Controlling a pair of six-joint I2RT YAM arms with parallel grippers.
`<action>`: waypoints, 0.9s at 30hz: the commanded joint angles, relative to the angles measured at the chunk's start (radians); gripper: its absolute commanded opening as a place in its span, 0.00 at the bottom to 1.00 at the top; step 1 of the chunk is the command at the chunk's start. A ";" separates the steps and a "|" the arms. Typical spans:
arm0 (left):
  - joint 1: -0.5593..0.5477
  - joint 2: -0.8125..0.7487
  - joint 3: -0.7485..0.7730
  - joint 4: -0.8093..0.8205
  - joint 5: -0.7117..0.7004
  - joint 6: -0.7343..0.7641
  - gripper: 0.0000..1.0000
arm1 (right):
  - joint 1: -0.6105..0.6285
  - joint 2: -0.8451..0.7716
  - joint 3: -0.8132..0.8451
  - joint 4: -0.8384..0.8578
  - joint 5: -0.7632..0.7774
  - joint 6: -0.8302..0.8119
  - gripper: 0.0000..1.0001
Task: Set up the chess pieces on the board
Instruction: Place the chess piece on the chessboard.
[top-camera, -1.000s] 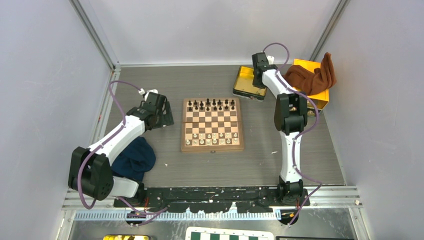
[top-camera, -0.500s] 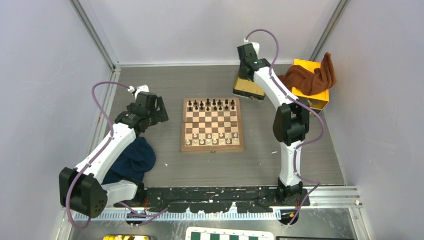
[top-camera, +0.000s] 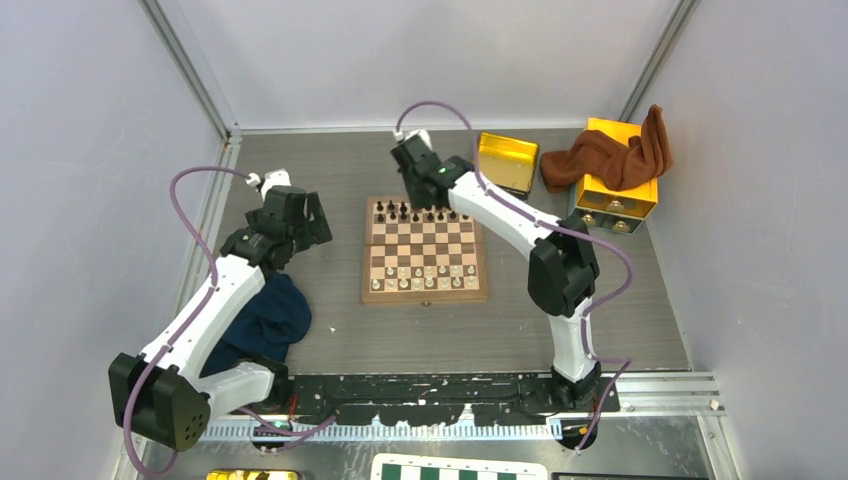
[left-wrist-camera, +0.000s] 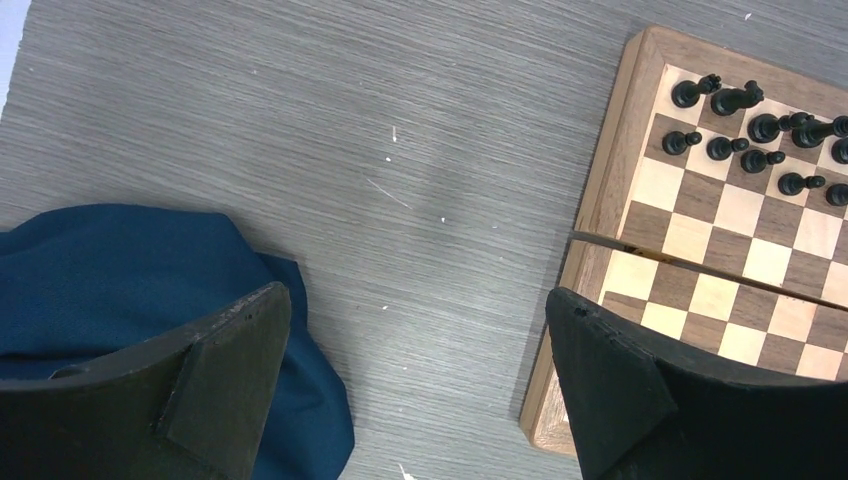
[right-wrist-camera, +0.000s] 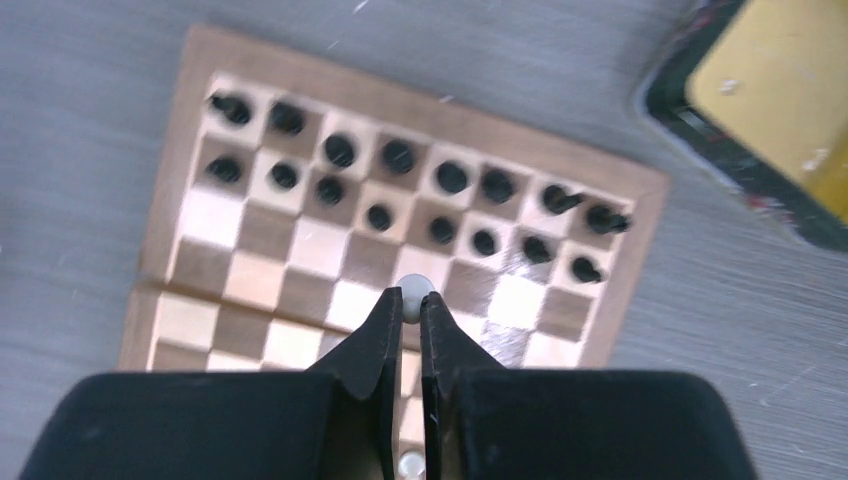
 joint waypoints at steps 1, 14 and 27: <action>0.009 -0.035 0.003 -0.004 -0.035 -0.008 1.00 | 0.105 -0.081 -0.021 -0.007 -0.005 -0.018 0.01; 0.012 -0.051 0.015 -0.013 -0.067 0.001 1.00 | 0.276 -0.063 -0.045 -0.025 -0.045 -0.015 0.01; 0.019 -0.058 0.001 -0.015 -0.075 0.005 1.00 | 0.343 -0.005 -0.032 -0.031 -0.075 -0.015 0.01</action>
